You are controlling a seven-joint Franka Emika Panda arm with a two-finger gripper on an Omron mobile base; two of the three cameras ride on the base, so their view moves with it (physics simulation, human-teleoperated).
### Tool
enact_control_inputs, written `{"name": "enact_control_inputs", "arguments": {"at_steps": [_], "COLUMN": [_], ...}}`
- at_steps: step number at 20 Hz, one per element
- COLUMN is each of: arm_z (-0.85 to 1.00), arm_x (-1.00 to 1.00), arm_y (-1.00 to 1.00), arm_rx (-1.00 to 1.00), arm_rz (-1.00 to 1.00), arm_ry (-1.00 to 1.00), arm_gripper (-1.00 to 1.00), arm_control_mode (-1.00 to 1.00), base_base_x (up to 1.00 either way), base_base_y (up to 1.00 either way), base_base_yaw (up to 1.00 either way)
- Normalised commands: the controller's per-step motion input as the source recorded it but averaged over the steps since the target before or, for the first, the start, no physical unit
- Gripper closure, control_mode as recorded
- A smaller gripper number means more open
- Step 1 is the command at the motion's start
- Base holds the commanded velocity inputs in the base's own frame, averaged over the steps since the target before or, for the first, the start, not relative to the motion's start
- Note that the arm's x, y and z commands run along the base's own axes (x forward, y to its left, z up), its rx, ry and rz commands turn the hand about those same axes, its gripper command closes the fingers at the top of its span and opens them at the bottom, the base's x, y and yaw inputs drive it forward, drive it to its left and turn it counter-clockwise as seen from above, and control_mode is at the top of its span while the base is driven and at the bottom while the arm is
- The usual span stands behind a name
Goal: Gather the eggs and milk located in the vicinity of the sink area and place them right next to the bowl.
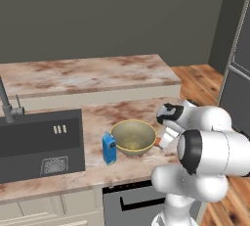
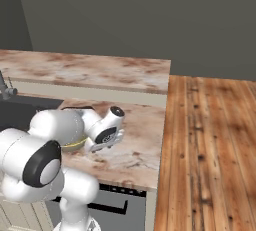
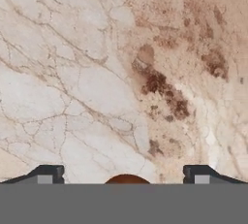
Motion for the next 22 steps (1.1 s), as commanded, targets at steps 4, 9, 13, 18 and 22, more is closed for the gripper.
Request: {"name": "enact_control_inputs", "arguments": {"at_steps": [4,9,13,18,22], "arm_z": [0.68,0.89,0.88,0.87,0.46], "arm_x": [-0.2,-0.11,-0.28,-0.33,-0.38], "arm_y": [-0.01,0.0,0.0,0.01,0.25], "arm_rx": [0.13,0.09,0.0,0.0,-0.05], "arm_rz": [-0.04,-0.04,-0.09,-0.07,0.0], "arm_ry": [0.0,0.0,0.0,-0.03,-0.09], "arm_gripper": [-1.0,-1.0,-1.0,-1.0,-1.0], "arm_control_mode": [-1.0,-1.0,-1.0,-1.0,-1.0], "base_base_x": [0.0,0.0,0.0,0.0,0.0], "base_base_y": [0.0,0.0,0.0,0.0,0.0], "base_base_yaw": [0.0,0.0,0.0,0.0,0.0]}}
